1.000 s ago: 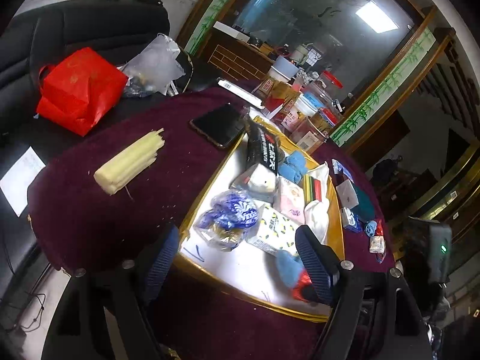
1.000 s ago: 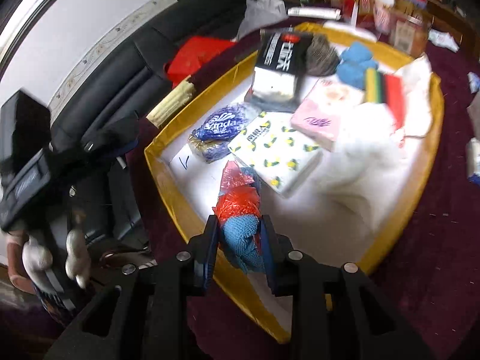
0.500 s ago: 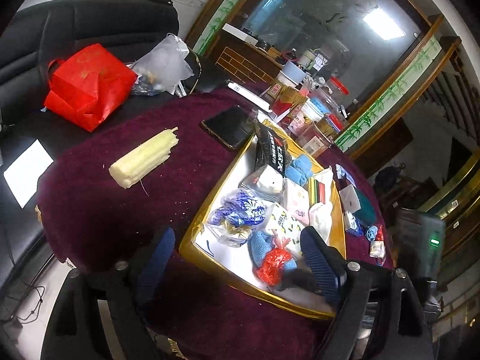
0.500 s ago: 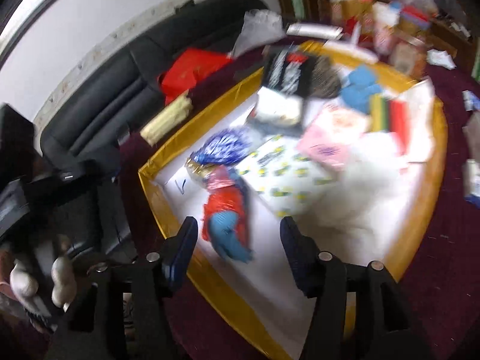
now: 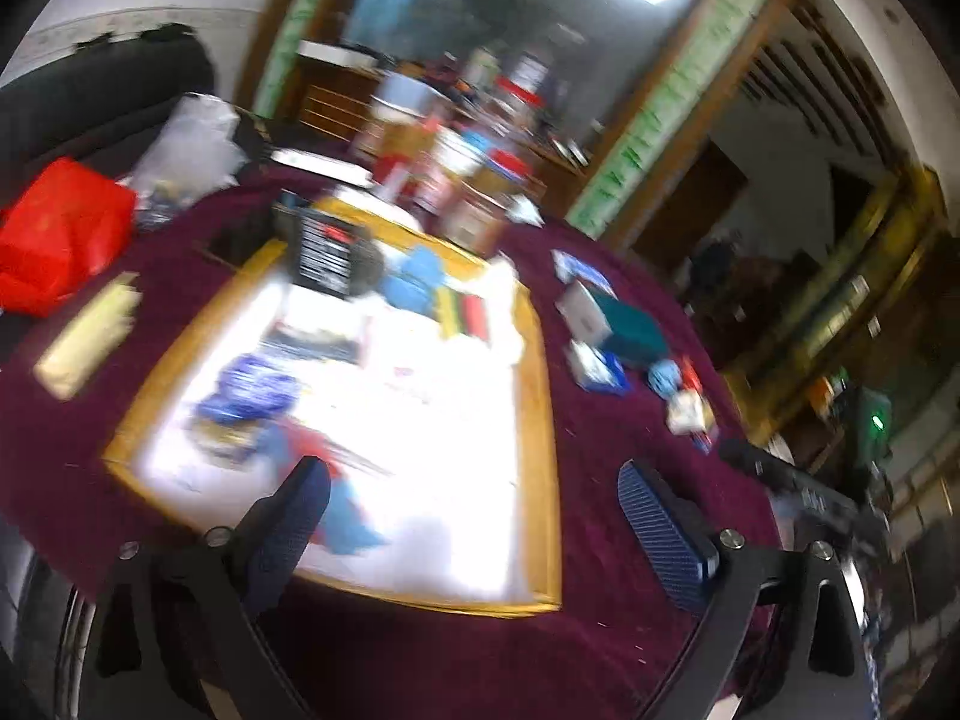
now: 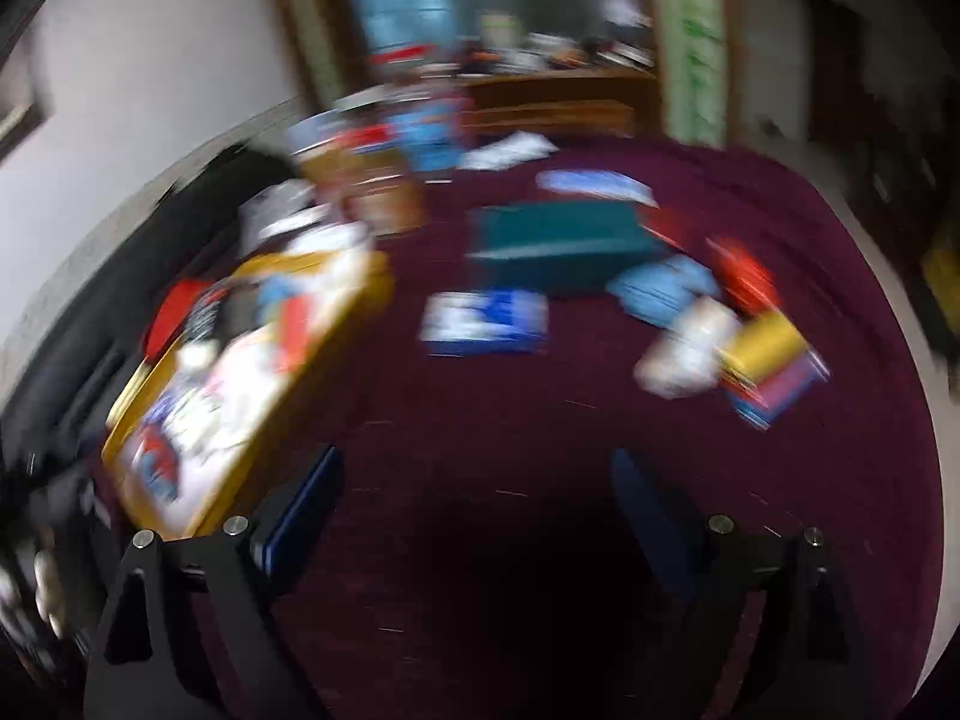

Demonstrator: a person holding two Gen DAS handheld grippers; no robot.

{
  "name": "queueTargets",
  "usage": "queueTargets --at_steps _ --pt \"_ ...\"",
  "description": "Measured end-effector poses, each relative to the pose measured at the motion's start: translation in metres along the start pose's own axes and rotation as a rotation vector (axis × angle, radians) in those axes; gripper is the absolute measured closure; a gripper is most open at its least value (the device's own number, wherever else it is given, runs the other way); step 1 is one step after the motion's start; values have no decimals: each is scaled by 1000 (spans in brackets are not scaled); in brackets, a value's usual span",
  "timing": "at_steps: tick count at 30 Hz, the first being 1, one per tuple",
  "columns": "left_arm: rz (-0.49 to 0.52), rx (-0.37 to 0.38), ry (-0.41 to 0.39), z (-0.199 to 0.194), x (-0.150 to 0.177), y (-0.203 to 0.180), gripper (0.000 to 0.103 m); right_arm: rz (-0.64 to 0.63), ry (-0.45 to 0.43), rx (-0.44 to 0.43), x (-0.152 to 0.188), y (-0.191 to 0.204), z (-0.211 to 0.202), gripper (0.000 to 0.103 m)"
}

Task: Organize soft objects
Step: 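Move both tools back over the items on the table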

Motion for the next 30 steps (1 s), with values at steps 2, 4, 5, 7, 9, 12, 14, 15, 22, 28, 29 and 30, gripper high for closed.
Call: queueTargets --at_steps 2,4,5,7,9,12,14,15,22,28,29,30 --pt "27 29 32 10 0 -17 5 107 2 8 -7 -42 -2 13" --pt "52 60 70 22 2 -36 5 193 -25 27 -16 -78 -6 13" --pt "63 82 91 28 3 -46 5 230 -47 43 -21 -96 -7 13" --pt "80 128 136 39 4 -67 5 262 -83 66 -31 -113 -7 13" --pt "98 151 165 45 7 -84 5 295 -130 79 -46 -128 -5 13" --pt "138 136 202 56 7 -107 5 344 -176 53 -67 -144 2 13" --pt "158 125 225 62 6 -118 5 354 -190 47 -76 -151 5 13" --pt "170 120 235 65 5 -123 5 351 -199 49 -80 -155 9 13" --pt "284 53 288 108 -23 -153 5 424 -161 14 -70 -179 26 13" --pt "297 -1 353 197 -52 -165 5 432 -187 20 -72 -182 19 13" --pt "290 -21 361 214 -56 -164 5 435 -184 19 -72 -182 20 13" --pt "294 -38 358 229 -60 -165 5 440 -176 17 -72 -183 20 13"
Point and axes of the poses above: each gripper's, at about its wrist camera, not at the fingertips, and z roughly the way its jaws point, y to its left, x to its underside, the point moved 4 cm from there along z, roughly the way its jaws point, and after that the axes turned 13 degrees about z, right-handed, at the moved point
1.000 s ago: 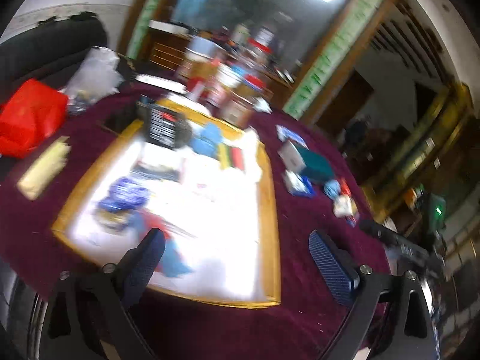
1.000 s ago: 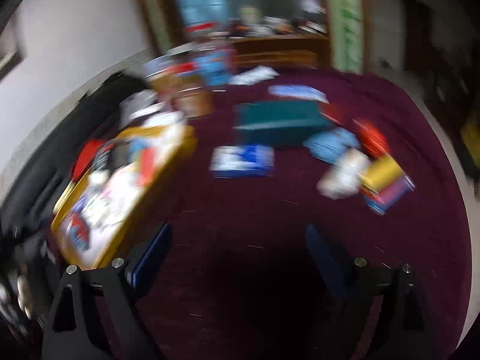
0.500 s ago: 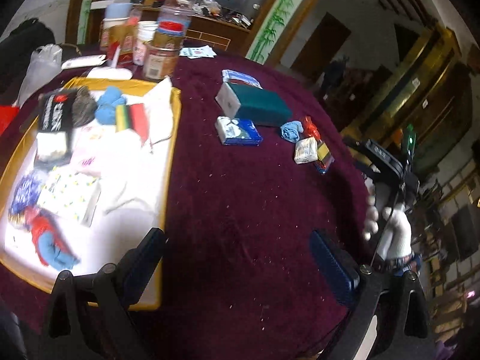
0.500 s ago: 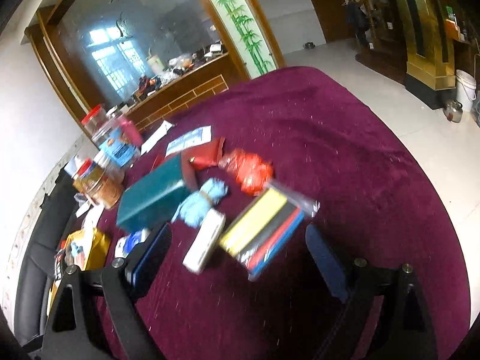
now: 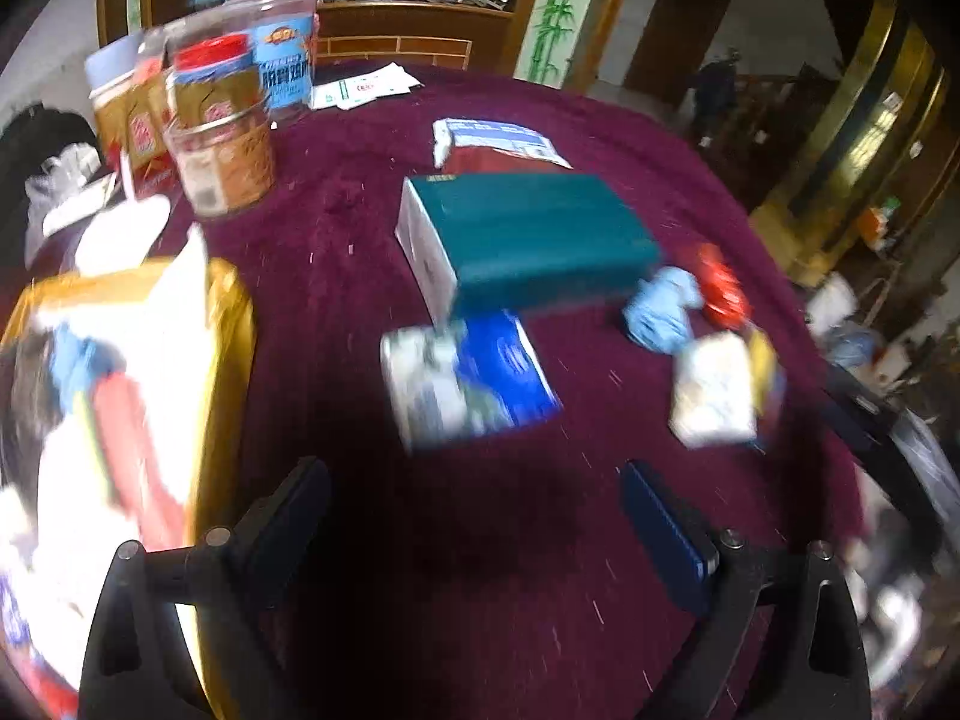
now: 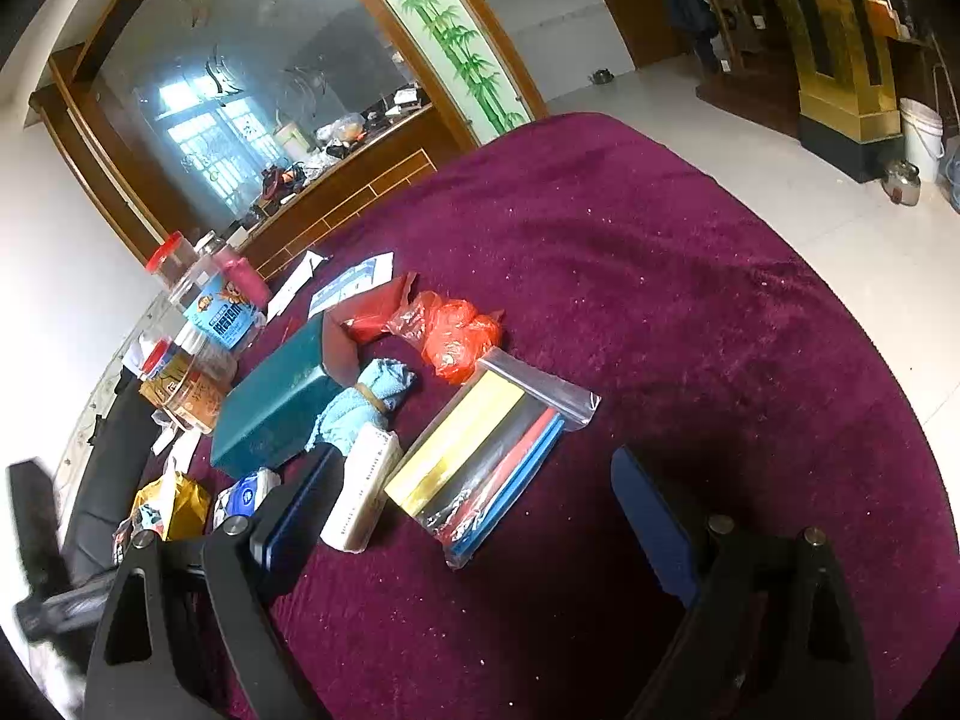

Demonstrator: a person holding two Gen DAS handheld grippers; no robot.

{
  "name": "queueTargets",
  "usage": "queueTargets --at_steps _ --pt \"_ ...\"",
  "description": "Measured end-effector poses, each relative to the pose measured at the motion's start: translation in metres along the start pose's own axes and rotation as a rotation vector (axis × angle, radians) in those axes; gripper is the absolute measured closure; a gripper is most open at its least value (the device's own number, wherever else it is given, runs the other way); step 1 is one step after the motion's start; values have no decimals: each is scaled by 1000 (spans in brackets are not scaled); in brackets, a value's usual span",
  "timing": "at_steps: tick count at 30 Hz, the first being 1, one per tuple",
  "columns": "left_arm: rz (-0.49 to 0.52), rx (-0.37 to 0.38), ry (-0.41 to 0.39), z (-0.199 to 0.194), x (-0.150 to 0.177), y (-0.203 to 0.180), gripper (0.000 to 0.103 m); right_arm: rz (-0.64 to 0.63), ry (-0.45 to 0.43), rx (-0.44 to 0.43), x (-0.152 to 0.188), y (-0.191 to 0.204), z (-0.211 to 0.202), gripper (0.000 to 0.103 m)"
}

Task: Organize soft objects
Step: 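Move both tools back over the items on the table, then grasp the blue-and-white Vinda tissue pack with the left tool and lift it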

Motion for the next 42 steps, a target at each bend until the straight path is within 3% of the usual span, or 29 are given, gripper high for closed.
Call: queueTargets --at_steps 6,12,13,14,15,21,31,42 --pt "46 -159 -11 47 -32 6 5 14 37 -14 0 1 4 13" --pt "66 -194 24 83 -40 3 4 12 30 -13 0 0 2 13" --pt "61 -177 56 92 -37 3 6 13 28 -11 0 0 2 13" --pt "66 -183 48 93 -36 2 17 14 26 -9 -1 0 3 13" --pt "76 -201 31 90 -36 0 19 16 26 -9 -1 0 3 13" --pt "-36 -98 -24 57 -23 8 19 30 22 -5 -3 -4 3 13" --pt "-35 99 -91 -24 26 -28 19 109 -15 -11 -12 -22 -4 13" --pt "-53 128 -109 -54 72 -30 19 71 -11 17 -8 -18 2 13"
Point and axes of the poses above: each gripper's, at about its wrist camera, not at the fingertips, and z roughly the way its jaws point, y to its left, x to its underside, the point moved 4 cm from there along z, roughly the way its jaws point, and after that the axes turned 13 degrees about z, right-handed, at the moved point
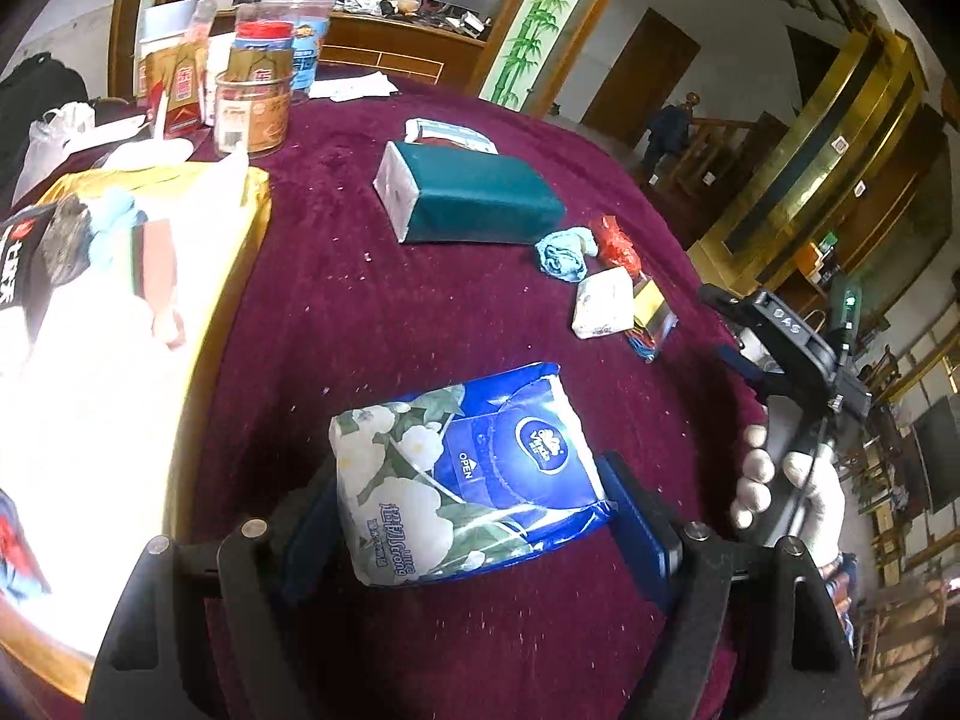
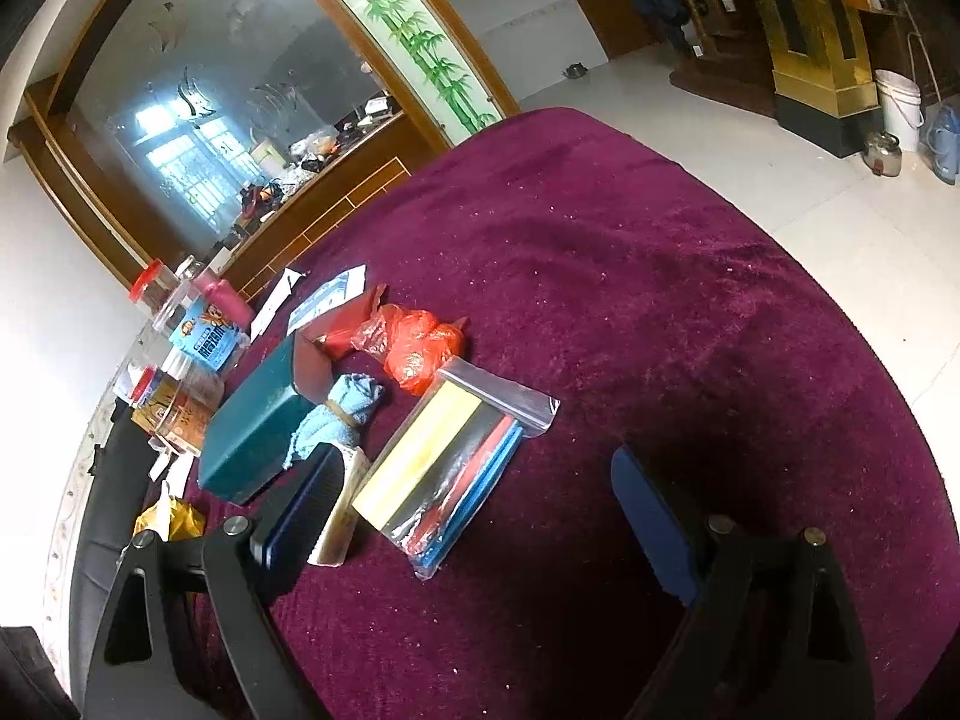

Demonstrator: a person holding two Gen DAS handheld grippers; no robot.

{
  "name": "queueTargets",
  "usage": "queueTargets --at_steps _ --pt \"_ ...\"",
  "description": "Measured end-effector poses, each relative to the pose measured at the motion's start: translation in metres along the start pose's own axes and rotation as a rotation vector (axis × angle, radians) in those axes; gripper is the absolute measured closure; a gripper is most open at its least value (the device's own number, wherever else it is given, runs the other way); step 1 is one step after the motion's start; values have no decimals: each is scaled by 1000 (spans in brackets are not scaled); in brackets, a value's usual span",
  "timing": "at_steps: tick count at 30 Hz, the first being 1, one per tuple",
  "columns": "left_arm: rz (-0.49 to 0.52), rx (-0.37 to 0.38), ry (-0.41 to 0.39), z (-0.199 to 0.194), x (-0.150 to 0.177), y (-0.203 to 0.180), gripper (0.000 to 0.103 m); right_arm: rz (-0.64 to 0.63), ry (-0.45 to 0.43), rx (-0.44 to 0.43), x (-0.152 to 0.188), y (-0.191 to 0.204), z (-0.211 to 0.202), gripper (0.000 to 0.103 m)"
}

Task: Organize soft objects
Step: 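Grasp the blue-and-white Vinda tissue pack with the left tool and lift it, then grasp the white paper pack with right tool while left tool holds the tissue pack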

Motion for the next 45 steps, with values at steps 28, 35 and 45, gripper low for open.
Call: queueTargets --at_steps 28,35,45 --pt "-134 11 -112 -89 65 84 19 -45 238 9 61 85 53 58" --pt "-243 -69 -135 -121 95 139 19 -76 233 -17 72 92 42 86" --pt "-346 -115 -183 -141 120 184 19 -226 242 -107 110 131 -12 86"
Point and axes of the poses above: each gripper's, at about its wrist camera, not at the fingertips, and z roughly the way its jaws point, y to its left, x to its underside, the point moved 4 cm from there along z, roughly the way its jaws point, and after that the axes turned 13 degrees about z, right-handed, at the moved point
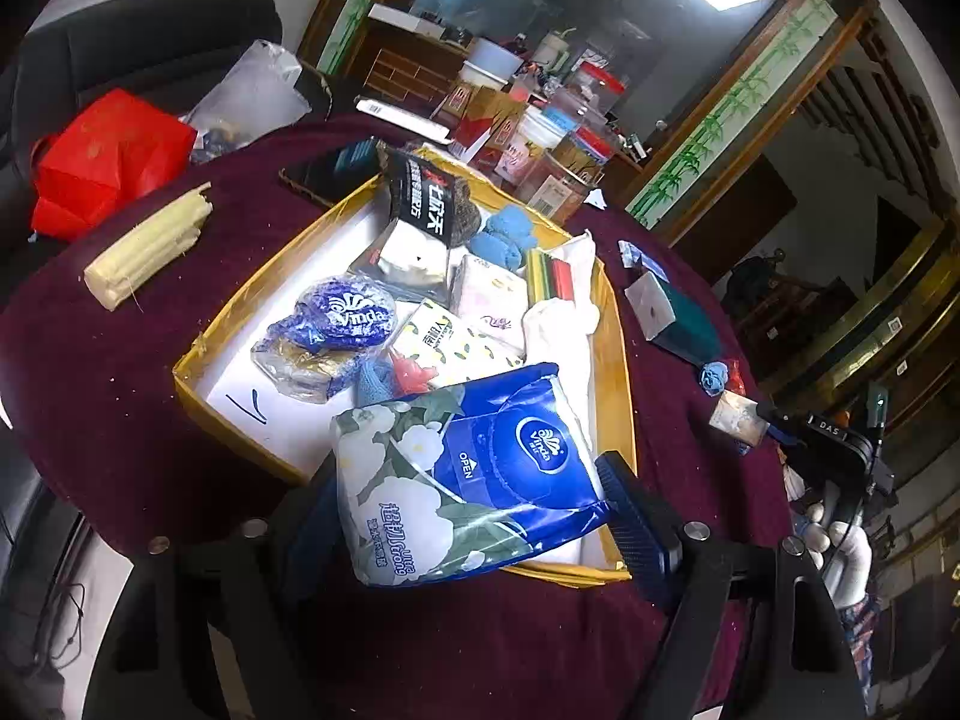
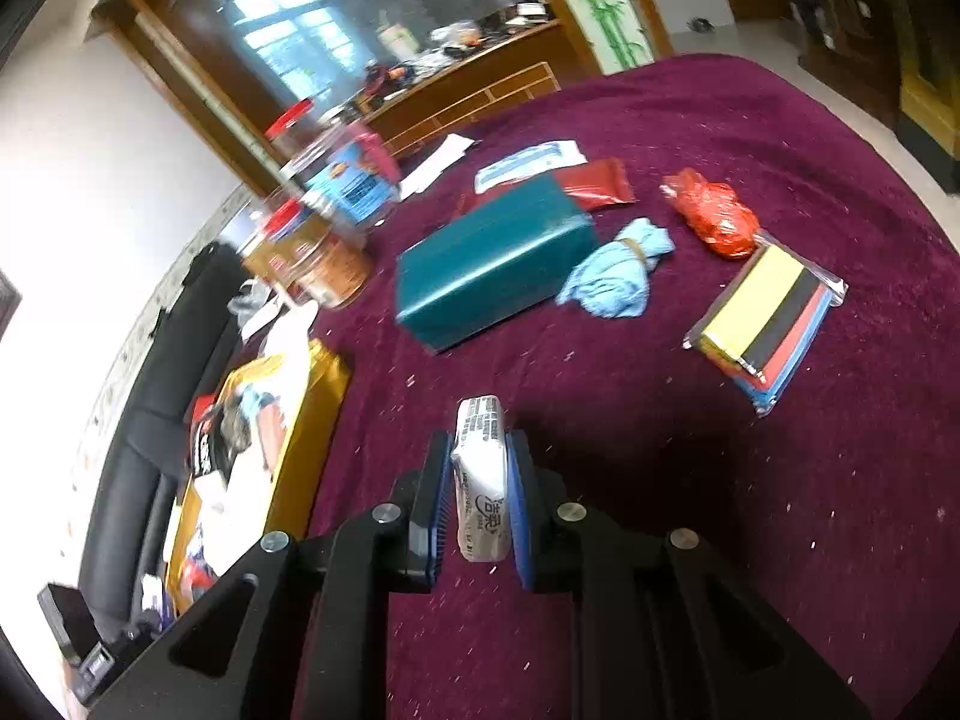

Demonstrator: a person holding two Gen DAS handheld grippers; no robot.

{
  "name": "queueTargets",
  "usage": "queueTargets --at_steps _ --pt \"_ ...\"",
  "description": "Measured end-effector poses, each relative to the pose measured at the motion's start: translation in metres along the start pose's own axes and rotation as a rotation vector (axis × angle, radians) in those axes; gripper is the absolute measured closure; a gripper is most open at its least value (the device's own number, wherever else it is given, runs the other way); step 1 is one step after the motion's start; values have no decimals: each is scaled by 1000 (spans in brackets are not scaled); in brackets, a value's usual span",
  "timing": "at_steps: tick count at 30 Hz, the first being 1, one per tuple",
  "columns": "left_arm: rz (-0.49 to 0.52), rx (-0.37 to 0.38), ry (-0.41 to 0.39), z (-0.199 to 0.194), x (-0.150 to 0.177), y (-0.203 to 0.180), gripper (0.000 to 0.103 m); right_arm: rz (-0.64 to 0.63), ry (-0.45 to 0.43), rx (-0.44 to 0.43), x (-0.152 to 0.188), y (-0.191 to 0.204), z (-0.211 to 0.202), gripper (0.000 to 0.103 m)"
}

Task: Organize soft objects
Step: 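Grasp the white paper pack with right tool while left tool holds the tissue pack, then lower the tissue pack into the tray with left tool while right tool places the white pack there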

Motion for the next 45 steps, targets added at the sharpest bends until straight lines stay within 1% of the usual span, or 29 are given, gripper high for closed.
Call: queueTargets --at_steps 2,4,6,7,8,9,10,11,12,16,17,19,20,21,23,25,27,29,34,38,42,43,45 --pt "10 -1 -10 -4 2 -2 19 -32 -11 33 4 3 -2 86" --pt "9 20 -9 -5 4 -4 19 -53 -28 61 5 2 -2 78" --pt "18 22 -10 -7 6 -7 19 -57 -28 98 5 -3 3 58" --pt "20 26 -10 -7 7 -8 19 -68 -30 124 5 -5 6 53" --pt "21 31 -10 -8 7 -8 19 -90 -40 162 7 -6 8 42" --pt "22 34 -12 -9 8 -9 19 -114 -48 194 8 -7 11 33" --pt "23 35 -14 -11 7 -10 19 -130 -50 214 9 -8 13 31" --pt "25 36 -17 -12 7 -11 19 -154 -50 250 10 -10 17 31" --pt "28 37 -21 -14 7 -11 19 -159 -46 268 10 -12 20 31" --pt "31 33 -25 -15 6 -11 19 -137 -7 321 14 -22 37 31" --pt "33 34 -23 -15 6 -12 19 -143 7 342 17 -23 42 29" --pt "35 38 -18 -13 7 -13 19 -185 1 388 24 -22 47 25" --pt "37 40 -16 -13 8 -14 19 -201 -5 406 27 -22 46 25" --pt "40 39 -14 -14 8 -14 19 -217 -9 420 30 -22 46 28" --pt "47 36 -14 -15 8 -15 19 -223 -12 391 34 -20 43 32" --pt "49 33 -17 -15 7 -15 19 -226 -22 365 35 -17 36 33" --pt "49 29 -16 -14 6 -15 19 -222 -21 299 36 -9 26 33" --pt "54 26 -11 -12 5 -15 19 -230 -11 252 39 2 18 33" --pt "94 19 22 1 1 -26 19 -289 15 143 54 41 6 33" --pt "139 4 51 20 -4 -36 18 -353 41 62 75 77 3 32" --pt "192 -63 98 43 -12 -38 15 -407 56 15 93 105 0 32" --pt "197 -67 103 46 -14 -38 14 -416 61 7 96 110 1 32" --pt "187 -43 104 46 -16 -36 12 -436 83 -15 104 123 3 32"
Point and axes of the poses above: each gripper's, at about its wrist camera, not at the fingertips, and z roughly the way its jaws point, y to its left, x to its underside, the point moved 4 cm from there along z, roughly the way its jaws point, and after that the axes turned 13 degrees about z, right-handed, at the moved point
